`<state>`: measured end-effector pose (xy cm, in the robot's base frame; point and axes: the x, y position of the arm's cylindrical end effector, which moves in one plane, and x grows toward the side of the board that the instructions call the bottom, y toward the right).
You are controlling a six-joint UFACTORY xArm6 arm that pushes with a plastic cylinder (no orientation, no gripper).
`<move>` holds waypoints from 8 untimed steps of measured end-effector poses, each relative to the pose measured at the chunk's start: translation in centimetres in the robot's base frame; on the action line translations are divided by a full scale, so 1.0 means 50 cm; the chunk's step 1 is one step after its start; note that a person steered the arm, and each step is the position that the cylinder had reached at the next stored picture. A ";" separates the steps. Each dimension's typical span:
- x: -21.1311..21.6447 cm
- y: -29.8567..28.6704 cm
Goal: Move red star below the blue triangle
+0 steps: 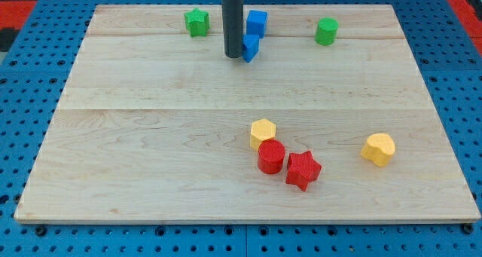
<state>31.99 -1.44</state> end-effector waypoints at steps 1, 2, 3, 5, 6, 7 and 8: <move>0.123 -0.003; 0.249 0.139; 0.345 0.257; 0.519 0.105; 0.519 0.131; 0.568 0.201; 0.595 0.201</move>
<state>61.73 8.61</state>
